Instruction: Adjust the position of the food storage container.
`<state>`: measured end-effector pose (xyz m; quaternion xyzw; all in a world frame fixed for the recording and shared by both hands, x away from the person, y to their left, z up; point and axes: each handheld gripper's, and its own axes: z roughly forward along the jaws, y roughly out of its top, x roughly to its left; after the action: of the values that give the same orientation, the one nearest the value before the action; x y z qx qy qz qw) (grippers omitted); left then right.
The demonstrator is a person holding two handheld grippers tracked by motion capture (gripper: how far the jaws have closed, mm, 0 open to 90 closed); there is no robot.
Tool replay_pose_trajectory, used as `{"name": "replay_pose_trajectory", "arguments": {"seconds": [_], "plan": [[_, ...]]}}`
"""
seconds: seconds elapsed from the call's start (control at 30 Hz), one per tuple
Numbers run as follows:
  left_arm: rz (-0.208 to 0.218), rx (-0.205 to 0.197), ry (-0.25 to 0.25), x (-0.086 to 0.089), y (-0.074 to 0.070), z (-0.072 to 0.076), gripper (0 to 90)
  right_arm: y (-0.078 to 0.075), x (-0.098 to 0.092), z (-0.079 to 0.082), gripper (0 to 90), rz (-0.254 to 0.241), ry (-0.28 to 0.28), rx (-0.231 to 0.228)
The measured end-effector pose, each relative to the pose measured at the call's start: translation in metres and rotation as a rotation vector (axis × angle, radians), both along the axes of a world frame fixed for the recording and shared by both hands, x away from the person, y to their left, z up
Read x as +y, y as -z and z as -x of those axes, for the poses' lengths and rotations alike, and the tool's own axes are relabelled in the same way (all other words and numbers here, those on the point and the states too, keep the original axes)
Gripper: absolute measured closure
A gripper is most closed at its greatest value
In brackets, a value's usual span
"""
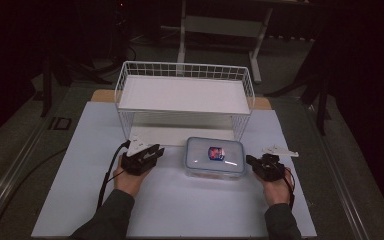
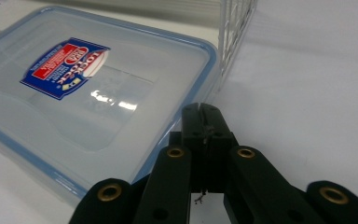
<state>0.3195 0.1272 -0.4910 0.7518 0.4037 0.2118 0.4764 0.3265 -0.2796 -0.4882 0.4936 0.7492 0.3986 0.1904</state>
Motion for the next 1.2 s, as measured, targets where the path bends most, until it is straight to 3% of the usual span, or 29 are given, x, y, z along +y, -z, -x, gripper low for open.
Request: {"name": "replay_pose_trajectory", "arguments": {"seconds": [0.13,0.33,0.63,0.93,1.0,1.07,1.1,1.13,1.2], "plan": [[0.010,0.018,0.007,-0.017,0.004,-0.010,75.8,0.001,0.000,-0.001,89.7,-0.010,0.005,0.007],[-0.022,0.066,0.021,-0.039,0.015,-0.019,89.1,0.004,0.000,-0.002,89.8,0.010,0.012,0.029],[-0.058,0.107,0.070,-0.056,0.026,-0.022,89.3,0.007,0.001,-0.002,90.0,0.006,0.010,0.047],[-0.081,0.162,0.055,-0.044,0.024,-0.017,89.6,0.008,0.012,0.000,90.0,-0.020,-0.021,0.047],[-0.079,0.195,0.054,-0.037,0.024,-0.016,89.6,0.009,0.017,0.000,90.0,-0.030,-0.032,0.048],[-0.117,0.220,0.058,-0.033,0.025,-0.015,89.6,0.010,0.023,0.001,90.0,-0.040,-0.052,0.053],[-0.120,0.206,0.062,-0.030,0.025,-0.014,89.6,0.010,0.027,0.001,90.0,-0.036,-0.066,0.049],[-0.120,0.210,0.064,-0.028,0.025,-0.014,89.5,0.008,0.034,0.001,90.0,0.007,-0.074,0.034],[-0.117,0.210,0.036,-0.023,0.025,-0.015,89.5,0.008,0.037,0.000,90.0,0.014,-0.082,0.032]]}}
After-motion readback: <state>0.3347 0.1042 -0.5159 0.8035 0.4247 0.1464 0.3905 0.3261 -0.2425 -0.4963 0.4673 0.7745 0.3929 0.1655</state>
